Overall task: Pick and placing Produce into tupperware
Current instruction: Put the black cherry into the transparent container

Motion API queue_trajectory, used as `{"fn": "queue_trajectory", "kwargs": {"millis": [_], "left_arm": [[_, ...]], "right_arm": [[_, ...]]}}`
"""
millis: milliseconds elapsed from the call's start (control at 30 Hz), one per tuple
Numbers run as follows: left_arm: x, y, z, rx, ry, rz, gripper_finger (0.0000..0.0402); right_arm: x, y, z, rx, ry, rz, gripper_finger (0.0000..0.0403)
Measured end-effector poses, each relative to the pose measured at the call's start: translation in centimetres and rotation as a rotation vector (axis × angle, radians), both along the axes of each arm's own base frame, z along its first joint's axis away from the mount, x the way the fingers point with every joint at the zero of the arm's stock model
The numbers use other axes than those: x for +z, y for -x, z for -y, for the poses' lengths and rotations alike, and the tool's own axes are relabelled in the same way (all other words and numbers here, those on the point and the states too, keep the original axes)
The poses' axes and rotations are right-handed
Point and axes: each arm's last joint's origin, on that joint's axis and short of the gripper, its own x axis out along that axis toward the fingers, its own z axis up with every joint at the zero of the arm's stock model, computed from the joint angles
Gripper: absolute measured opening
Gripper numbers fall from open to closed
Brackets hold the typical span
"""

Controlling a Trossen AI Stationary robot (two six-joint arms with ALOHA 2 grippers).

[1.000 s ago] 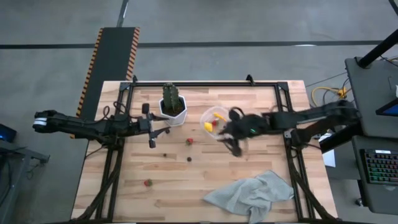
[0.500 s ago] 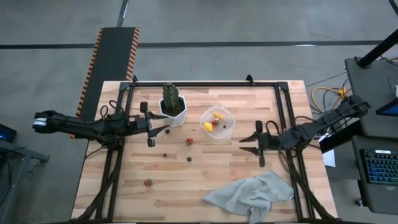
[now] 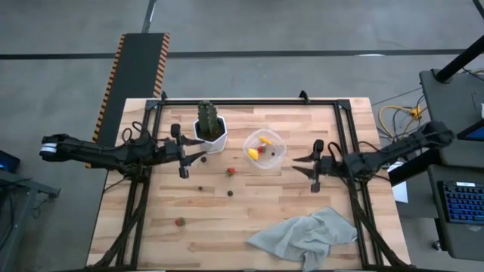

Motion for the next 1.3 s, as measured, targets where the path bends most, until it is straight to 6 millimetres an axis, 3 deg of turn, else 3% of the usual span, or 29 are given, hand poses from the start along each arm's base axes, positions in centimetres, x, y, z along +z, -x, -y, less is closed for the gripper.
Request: {"fn": "queue_trajectory", "kwargs": {"millis": [267, 567, 1300], "left_arm": [[-1.3, 0.9, -0.1, 0.049, 0.2, -0.331, 0.0151], [-3.2, 1.5, -0.3, 0.179, 0.368, -0.592, 0.0151], [-9.9, -2.9, -0.4, 0.379, 0.366, -0.887, 0.0151]], "right_arm": [[1.7, -0.6, 0.5, -0.037, 0.032, 0.041, 0.01], [1.7, -0.6, 0.4, -0.037, 0.041, 0.03, 0.0099], [0.8, -0.6, 0.4, -0.035, 0.062, -0.053, 0.0081]]}}
